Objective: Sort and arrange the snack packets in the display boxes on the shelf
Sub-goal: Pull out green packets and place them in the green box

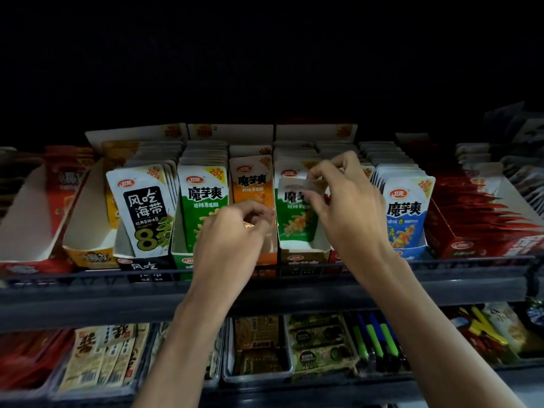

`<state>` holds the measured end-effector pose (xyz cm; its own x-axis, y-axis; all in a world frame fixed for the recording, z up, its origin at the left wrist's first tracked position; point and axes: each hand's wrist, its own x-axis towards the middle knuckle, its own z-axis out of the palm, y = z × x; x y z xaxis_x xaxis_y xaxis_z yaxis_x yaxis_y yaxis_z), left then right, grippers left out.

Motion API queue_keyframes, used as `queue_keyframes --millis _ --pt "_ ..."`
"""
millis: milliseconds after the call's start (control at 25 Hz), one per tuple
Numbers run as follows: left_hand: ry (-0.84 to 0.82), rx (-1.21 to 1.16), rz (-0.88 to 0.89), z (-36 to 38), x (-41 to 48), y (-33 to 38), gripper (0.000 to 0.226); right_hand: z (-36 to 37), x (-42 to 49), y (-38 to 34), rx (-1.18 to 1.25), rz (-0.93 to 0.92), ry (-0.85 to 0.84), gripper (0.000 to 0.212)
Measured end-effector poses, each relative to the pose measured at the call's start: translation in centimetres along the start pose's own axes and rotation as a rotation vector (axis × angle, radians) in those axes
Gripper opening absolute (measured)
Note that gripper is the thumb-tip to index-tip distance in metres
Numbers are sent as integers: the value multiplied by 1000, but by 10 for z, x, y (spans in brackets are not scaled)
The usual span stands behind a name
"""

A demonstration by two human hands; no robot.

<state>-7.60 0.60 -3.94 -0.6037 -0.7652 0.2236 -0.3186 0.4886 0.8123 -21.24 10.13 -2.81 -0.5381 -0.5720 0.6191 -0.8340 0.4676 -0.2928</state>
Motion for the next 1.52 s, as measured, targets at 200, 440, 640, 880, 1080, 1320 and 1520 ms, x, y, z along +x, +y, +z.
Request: queue_keyframes --millis 200,440,640,880,1080,1320,1520 --pt "-5 -12 8 1 0 1 15 5 -1 7 36 50 -16 15" --pt "-2 -147 72 2 -2 3 30 -34 8 1 400 -50 261 12" --pt "-11 -355 147 -3 -8 11 13 -58 7 -15 636 -75 340 9" --pt "-125 -332 244 -10 -12 14 32 -48 8 -19 1135 323 -64 6" --pt "-111 -401 240 -19 -12 9 38 -44 9 -26 1134 379 -172 11" --pt "18 -400 219 -34 -11 -7 32 -30 11 -44 1009 305 -285 16" --pt "303 -362 133 -52 -4 -21 26 -7 15 -71 1064 245 -105 5"
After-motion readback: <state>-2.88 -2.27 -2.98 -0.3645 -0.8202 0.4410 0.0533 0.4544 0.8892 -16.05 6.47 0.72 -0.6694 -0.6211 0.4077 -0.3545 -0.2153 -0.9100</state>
